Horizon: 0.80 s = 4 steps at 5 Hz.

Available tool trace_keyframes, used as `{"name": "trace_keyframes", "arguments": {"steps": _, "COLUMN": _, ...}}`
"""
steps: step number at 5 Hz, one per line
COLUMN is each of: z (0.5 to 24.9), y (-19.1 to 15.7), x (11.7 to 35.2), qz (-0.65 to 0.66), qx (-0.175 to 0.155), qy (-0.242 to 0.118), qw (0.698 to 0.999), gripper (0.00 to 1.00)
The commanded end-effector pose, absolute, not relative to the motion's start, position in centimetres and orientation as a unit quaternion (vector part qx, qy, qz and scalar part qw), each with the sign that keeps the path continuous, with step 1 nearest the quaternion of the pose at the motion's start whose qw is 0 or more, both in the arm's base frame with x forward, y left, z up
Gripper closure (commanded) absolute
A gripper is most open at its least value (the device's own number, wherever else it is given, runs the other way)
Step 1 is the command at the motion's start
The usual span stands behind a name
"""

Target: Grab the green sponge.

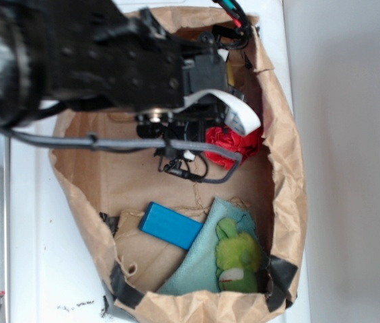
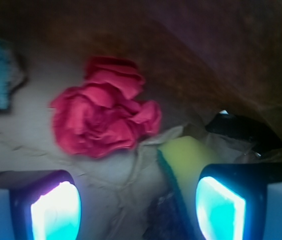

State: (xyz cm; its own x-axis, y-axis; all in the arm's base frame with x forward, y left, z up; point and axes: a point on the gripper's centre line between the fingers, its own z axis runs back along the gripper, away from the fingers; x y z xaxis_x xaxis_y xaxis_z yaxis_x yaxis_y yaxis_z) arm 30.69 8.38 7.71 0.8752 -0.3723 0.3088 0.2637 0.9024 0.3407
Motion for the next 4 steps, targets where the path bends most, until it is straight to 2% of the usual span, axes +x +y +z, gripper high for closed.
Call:
{"name": "trace_keyframes", "arguments": {"steps": 1, "z": 8.5, "y": 9.0, "x": 33.3, "qz": -0.149, "qx": 0.176, "qy": -0.220, "qw": 0.948, "gripper": 0.00}}
{"name": "trace_keyframes", "arguments": {"steps": 3, "z": 7.5, "y": 8.7, "x": 33.3, "qz": -0.157, "qx": 0.191, "qy": -0.230, "qw": 0.941, "gripper": 0.00}}
{"name": "trace_keyframes", "arguments": {"steps": 4, "z": 6.7, "y": 8.7, "x": 34.3, "qz": -0.145, "qx": 0.203, "qy": -0.235, "qw": 0.939, "gripper": 0.00}}
